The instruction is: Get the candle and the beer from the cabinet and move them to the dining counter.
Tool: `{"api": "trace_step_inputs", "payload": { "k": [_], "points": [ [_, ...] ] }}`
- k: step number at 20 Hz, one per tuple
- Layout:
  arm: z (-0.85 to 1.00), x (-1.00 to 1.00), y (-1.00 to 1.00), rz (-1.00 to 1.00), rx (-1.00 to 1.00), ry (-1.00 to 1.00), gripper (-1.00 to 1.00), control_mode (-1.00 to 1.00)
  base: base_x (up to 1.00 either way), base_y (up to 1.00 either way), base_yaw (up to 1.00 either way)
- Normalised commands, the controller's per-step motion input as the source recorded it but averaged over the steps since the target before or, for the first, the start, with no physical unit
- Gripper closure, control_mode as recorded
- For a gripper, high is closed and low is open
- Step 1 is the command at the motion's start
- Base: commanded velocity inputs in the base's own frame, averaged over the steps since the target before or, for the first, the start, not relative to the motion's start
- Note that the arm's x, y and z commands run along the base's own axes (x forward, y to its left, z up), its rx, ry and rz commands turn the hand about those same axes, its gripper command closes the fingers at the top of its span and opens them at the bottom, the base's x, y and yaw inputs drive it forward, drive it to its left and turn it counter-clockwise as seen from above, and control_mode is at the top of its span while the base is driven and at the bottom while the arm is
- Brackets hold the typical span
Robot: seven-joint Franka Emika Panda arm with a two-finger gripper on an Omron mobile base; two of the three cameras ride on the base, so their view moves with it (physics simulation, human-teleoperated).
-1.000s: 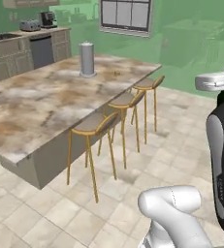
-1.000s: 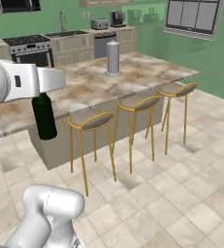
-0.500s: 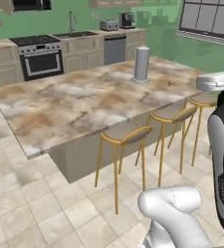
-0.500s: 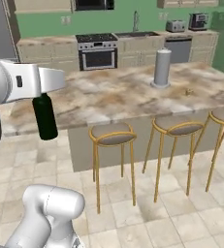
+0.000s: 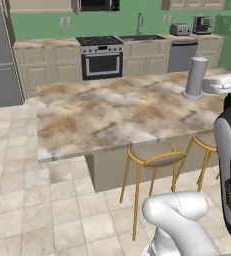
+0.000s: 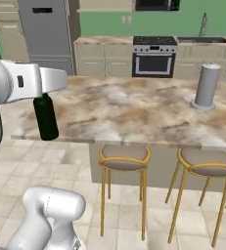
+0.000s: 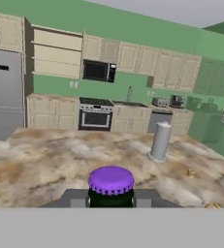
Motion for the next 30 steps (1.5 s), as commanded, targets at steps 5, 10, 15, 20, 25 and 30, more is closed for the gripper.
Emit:
{"api": "trace_step_inputs", "payload": {
  "k": [5, 10, 15, 20, 25, 30],
  "points": [
    [0.0, 0.0, 0.0, 0.0, 0.0, 0.0, 1.0, 1.0, 0.36, -0.72, 0.34],
    [0.0, 0.0, 0.0, 0.0, 0.0, 0.0, 1.0, 1.0, 0.1, -0.73, 0.15],
    [0.0, 0.0, 0.0, 0.0, 0.0, 0.0, 1.0, 1.0, 0.17, -0.6, 0.02],
    [0.0, 0.0, 0.0, 0.0, 0.0, 0.0, 1.0, 1.0, 0.38, -0.14, 0.03],
    [0.0, 0.0, 0.0, 0.0, 0.0, 0.0, 1.0, 1.0, 0.63, 0.15, 0.11],
    [0.0, 0.0, 0.0, 0.0, 0.0, 0.0, 1.0, 1.0, 0.58, 0.14, 0.08]
  ]
}}
